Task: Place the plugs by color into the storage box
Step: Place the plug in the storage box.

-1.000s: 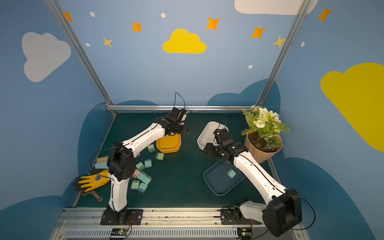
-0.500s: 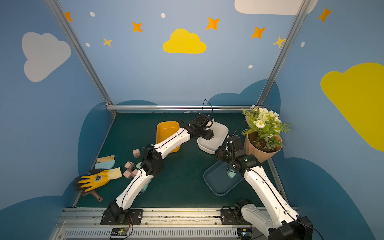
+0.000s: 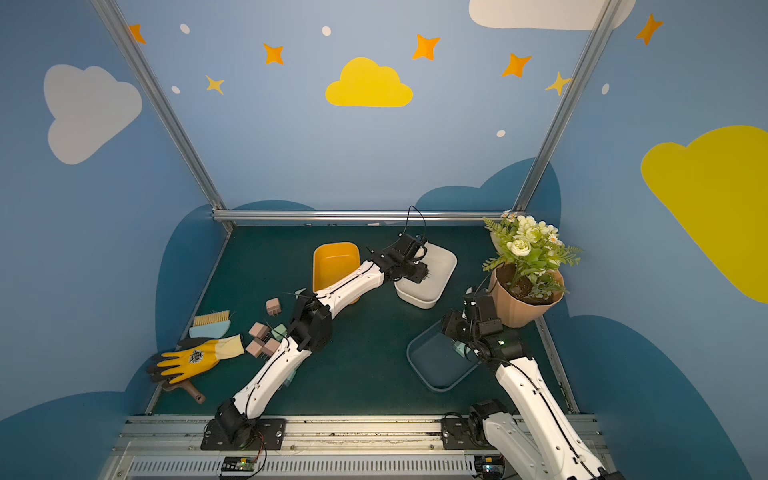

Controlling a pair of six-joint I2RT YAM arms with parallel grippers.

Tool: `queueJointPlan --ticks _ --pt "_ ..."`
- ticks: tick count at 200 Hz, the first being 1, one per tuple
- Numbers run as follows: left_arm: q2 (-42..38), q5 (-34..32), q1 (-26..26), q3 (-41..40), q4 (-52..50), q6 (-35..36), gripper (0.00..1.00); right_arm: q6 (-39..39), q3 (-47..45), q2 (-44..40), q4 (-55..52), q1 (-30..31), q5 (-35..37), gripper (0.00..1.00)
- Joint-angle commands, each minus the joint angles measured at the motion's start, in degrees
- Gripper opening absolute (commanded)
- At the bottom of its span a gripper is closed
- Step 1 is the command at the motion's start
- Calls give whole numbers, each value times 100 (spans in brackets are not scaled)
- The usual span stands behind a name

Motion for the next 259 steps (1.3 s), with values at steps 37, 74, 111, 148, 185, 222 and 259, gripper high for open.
queueJointPlan --ticks 37,74,111,148,185,222,259 --pt "117 -72 -9 131 149 27 57 -120 77 40 10 -31 183 58" --pt "83 -1 2 140 151 -4 66 -71 57 52 42 -29 234 58" --pt "-22 -32 -13 148 145 25 66 -96 58 55 63 -33 168 59" --pt "-238 112 1 140 -88 85 66 -126 61 166 203 -34 -19 60" --pt "-478 204 -8 134 -417 152 66 -148 111 283 472 -35 -171 61" --pt "-977 259 -10 99 -864 27 65 -189 229 425 821 -36 -365 61" --pt "-1624 245 -7 -342 -983 -37 65 -227 341 584 992 -30 -872 61"
